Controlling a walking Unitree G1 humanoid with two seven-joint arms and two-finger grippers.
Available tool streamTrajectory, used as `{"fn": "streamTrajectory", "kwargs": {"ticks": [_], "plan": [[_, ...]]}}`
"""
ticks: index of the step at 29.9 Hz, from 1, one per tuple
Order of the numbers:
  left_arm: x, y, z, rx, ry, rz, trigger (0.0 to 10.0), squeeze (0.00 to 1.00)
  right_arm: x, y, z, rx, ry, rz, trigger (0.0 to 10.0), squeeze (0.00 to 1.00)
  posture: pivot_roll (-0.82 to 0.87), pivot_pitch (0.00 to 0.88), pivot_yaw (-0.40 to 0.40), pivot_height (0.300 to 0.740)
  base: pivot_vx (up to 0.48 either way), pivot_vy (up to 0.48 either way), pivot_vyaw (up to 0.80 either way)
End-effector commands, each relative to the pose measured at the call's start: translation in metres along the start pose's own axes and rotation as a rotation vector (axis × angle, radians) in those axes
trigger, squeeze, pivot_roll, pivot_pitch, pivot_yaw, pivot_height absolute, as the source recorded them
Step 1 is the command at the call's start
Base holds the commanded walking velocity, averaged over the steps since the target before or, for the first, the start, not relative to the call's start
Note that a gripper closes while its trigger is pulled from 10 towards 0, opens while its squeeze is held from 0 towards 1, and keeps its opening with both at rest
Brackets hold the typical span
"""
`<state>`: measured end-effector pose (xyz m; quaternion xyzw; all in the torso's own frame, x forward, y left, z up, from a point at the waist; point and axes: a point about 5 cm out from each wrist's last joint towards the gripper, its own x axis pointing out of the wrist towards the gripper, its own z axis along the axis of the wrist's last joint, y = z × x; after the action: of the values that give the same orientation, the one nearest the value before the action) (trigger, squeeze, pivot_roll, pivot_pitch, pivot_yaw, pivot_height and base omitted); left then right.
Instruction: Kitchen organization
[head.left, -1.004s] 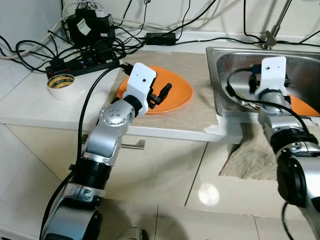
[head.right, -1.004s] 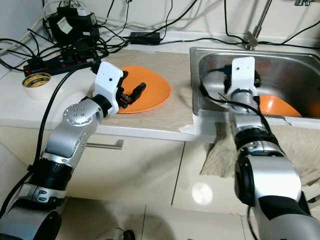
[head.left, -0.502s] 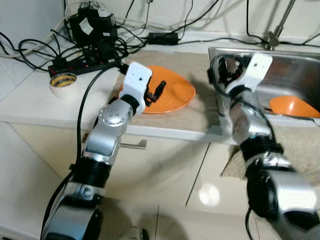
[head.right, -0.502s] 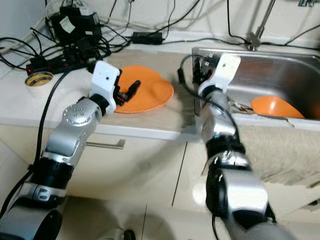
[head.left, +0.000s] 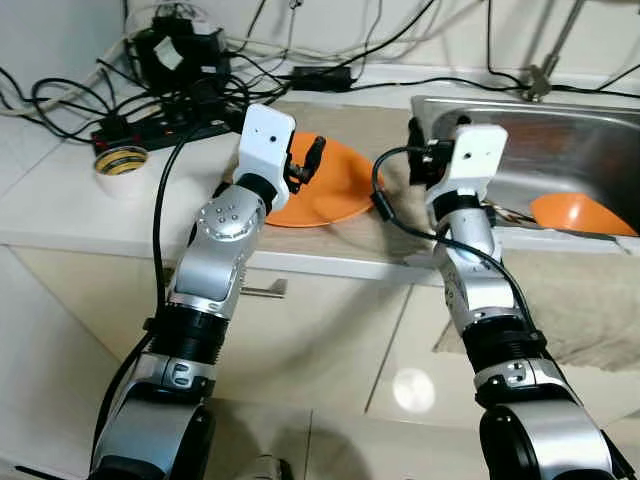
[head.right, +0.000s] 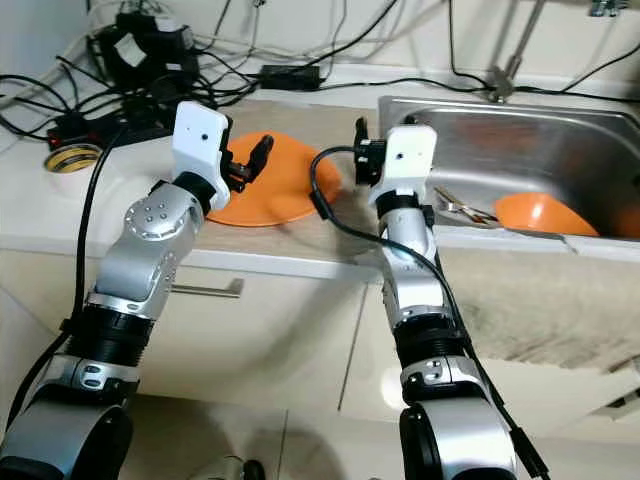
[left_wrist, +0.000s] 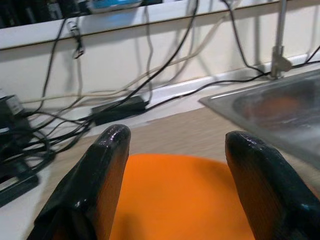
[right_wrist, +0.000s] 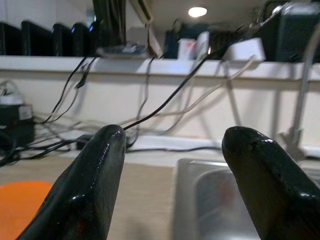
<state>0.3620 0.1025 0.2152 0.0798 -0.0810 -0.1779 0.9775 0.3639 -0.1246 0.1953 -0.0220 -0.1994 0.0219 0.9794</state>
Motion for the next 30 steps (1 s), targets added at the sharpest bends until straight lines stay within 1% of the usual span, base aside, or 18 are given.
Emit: {"fn": "streamTrajectory", "kwargs": {"ticks": [1,5,8,10,11,15,17,18,22,30], "plan": [[0.003,-0.003,0.004,-0.014,-0.014,-0.001,10.0,0.00,-0.002,-0.004,0.003,-0.029,-0.010,-0.013,10.0,0.00,0.03,0.000,0.037,0.740,0.000,-0.461,0.00],[0.003,-0.003,0.004,-0.011,-0.008,-0.001,10.0,0.00,-0.003,0.000,0.004,-0.035,-0.011,-0.002,10.0,0.00,0.03,0.000,0.036,0.740,0.000,-0.442,0.00],[0.003,-0.002,0.003,-0.010,-0.015,0.012,10.0,0.00,-0.005,0.003,0.003,-0.041,-0.001,0.011,10.0,0.00,0.03,0.000,0.035,0.740,0.247,-0.407,0.00],[0.003,0.002,0.003,-0.025,-0.013,0.047,10.0,0.00,-0.006,0.004,0.002,-0.038,0.005,0.014,10.0,0.00,0.03,0.000,0.034,0.740,0.000,0.000,0.00],[0.004,0.003,0.003,-0.018,-0.010,0.051,10.0,0.00,-0.006,0.004,0.002,-0.040,0.007,0.015,10.0,0.00,0.03,0.000,0.034,0.740,0.000,0.000,0.00],[0.004,0.002,0.003,-0.017,-0.006,0.032,10.0,0.00,-0.007,0.004,0.002,-0.043,0.010,0.019,10.0,0.00,0.03,0.000,0.034,0.740,0.000,0.000,0.00],[0.004,0.001,0.004,-0.005,-0.013,0.028,10.0,0.00,-0.008,0.005,0.003,-0.046,0.007,0.023,10.0,0.00,0.03,0.000,0.033,0.740,0.362,0.279,0.00],[0.004,0.000,0.005,0.015,-0.022,0.020,10.0,0.00,-0.008,0.005,0.003,-0.048,0.005,0.022,10.0,0.00,0.03,0.000,0.034,0.740,0.446,0.000,0.00],[0.004,-0.002,0.006,0.023,-0.023,0.008,10.0,0.00,-0.008,0.005,0.004,-0.050,0.006,0.022,10.0,0.00,0.03,0.000,0.035,0.740,0.454,0.000,0.00],[0.005,-0.007,0.006,0.065,-0.024,-0.029,10.0,0.00,-0.008,0.005,0.003,-0.054,0.012,0.024,10.0,0.00,0.03,0.000,0.037,0.740,0.476,0.000,0.00]]}}
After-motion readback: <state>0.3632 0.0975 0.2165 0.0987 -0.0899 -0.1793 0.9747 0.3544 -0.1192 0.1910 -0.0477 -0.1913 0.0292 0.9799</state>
